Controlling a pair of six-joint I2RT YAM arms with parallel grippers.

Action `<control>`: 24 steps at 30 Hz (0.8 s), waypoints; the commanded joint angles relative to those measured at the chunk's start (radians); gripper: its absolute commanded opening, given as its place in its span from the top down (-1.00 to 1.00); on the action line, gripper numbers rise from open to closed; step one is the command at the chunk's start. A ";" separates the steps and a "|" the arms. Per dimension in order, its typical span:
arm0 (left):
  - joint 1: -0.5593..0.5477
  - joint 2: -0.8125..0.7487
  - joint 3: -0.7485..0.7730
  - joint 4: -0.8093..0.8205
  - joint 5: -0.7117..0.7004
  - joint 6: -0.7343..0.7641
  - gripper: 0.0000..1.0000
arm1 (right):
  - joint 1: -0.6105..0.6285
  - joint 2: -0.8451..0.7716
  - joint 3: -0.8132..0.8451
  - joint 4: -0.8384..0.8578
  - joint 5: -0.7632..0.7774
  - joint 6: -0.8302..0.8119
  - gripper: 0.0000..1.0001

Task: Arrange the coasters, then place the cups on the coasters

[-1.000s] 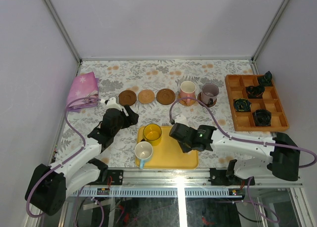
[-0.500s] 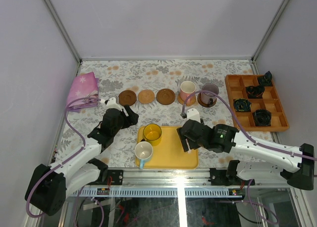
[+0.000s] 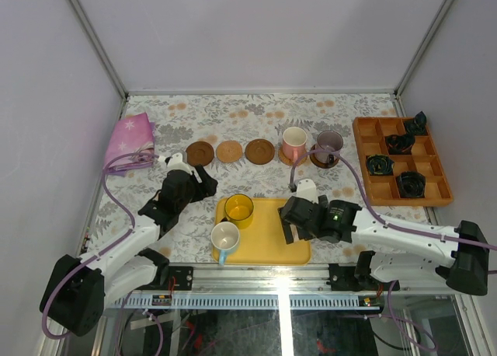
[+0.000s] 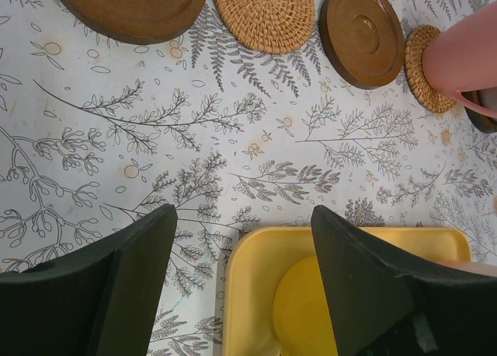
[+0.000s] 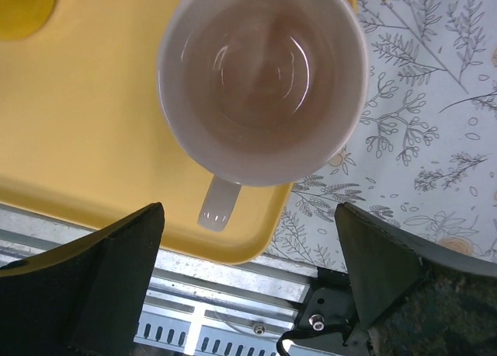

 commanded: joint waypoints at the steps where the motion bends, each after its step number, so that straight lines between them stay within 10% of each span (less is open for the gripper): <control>1: -0.006 -0.002 0.001 0.030 -0.001 -0.003 -0.41 | 0.005 0.041 -0.035 0.119 -0.014 0.041 -0.98; 10: -0.007 -0.026 -0.011 0.018 -0.026 0.005 -0.41 | 0.005 0.101 -0.070 0.250 0.053 0.063 -1.00; 24: -0.007 -0.015 -0.015 0.031 -0.029 0.000 -0.41 | 0.005 0.198 -0.041 0.223 0.114 0.092 -0.31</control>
